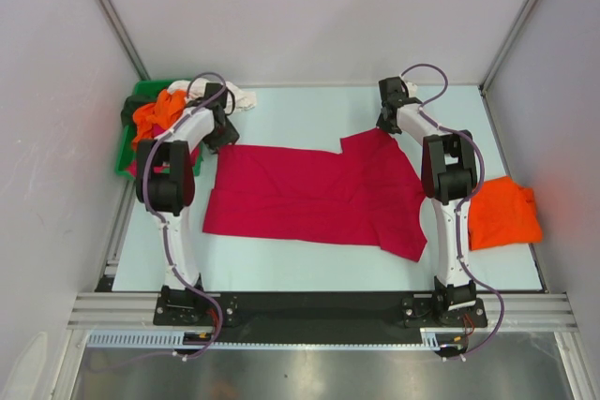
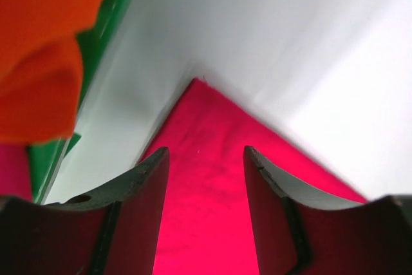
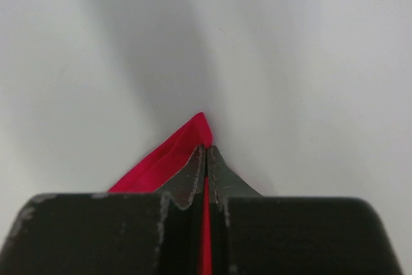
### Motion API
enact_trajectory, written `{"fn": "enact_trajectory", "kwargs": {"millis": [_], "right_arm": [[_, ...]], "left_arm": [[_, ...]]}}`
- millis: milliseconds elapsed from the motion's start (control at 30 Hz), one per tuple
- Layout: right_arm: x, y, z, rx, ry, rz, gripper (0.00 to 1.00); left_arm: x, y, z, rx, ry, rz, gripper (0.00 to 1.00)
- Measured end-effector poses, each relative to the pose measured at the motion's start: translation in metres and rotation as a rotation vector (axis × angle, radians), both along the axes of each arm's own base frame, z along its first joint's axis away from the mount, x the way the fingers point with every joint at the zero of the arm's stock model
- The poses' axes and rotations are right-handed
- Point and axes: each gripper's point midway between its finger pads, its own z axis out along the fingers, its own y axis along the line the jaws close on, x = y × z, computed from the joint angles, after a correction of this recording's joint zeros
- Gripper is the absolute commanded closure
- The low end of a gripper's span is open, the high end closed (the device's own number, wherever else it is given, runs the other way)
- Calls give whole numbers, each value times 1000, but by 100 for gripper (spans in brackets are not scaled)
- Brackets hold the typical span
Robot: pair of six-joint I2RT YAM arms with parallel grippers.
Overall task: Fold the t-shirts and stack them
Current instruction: Grap the side of the flattened tshirt furthest away from the robot with both arms
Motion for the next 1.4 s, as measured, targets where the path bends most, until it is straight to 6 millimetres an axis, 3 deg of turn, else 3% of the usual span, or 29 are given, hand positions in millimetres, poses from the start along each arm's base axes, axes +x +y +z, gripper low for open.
{"fn": "enact_trajectory", "kwargs": {"millis": [233,533,800,1100,1400], "right_arm": [[0,0,0,0,0,1,100],[0,1,0,3,0,2,100],[0,2,0,7,1,5,100],[0,2,0,7,1,5,100],[-1,2,0,11,-8,2,100]], "left_arm": [[19,1,-2,0,-5,5,47],[16,4,-15,14,46,10,47],[14,8,-21,35,85,19,61],[10,16,-22,39,105,30,98],[9,15,-22,35,103,24,100]]}}
